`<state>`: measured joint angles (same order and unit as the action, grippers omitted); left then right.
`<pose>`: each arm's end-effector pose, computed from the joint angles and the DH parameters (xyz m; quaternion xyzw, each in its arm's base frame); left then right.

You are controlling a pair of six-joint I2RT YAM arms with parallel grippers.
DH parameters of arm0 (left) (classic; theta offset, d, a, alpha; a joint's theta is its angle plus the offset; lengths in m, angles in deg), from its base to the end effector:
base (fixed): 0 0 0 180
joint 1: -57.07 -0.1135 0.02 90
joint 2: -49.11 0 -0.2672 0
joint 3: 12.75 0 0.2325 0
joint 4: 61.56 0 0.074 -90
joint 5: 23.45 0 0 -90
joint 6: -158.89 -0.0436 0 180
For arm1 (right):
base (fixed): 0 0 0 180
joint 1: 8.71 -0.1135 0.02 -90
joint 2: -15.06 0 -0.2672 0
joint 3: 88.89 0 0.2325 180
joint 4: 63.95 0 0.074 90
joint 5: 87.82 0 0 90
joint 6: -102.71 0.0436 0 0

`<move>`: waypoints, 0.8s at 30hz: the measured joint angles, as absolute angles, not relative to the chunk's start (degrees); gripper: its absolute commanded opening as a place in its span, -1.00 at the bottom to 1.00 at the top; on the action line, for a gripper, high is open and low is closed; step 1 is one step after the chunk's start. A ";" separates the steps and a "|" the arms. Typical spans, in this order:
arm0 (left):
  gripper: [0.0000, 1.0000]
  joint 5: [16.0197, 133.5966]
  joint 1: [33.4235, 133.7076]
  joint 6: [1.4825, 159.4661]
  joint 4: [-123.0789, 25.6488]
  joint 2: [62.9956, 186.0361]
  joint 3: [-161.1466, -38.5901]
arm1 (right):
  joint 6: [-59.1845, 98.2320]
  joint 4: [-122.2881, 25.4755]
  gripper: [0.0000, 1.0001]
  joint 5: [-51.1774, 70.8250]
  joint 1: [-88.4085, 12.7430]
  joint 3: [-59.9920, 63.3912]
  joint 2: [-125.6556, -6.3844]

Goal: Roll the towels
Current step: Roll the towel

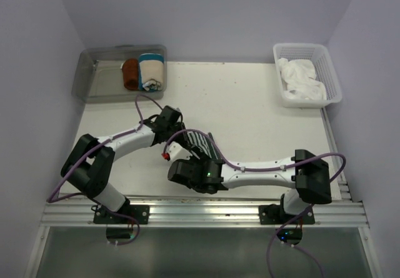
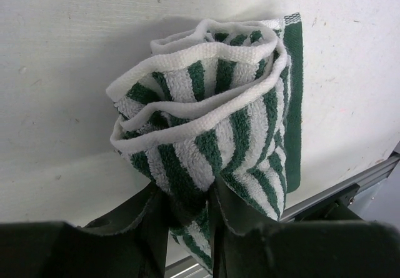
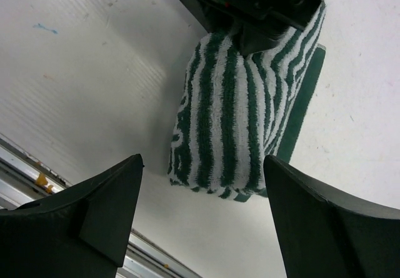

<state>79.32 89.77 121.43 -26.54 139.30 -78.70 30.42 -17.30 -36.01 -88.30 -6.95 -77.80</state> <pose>0.2409 -0.1661 0.1851 -0.1360 0.9490 -0.2573 0.1212 0.0843 0.3096 0.2449 -0.3882 0.8252 -0.0094 0.4101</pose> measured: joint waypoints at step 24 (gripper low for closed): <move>-0.10 79.04 89.77 122.30 -25.53 139.11 -78.66 | 35.32 -19.86 -0.70 -40.27 -88.01 -8.37 -87.98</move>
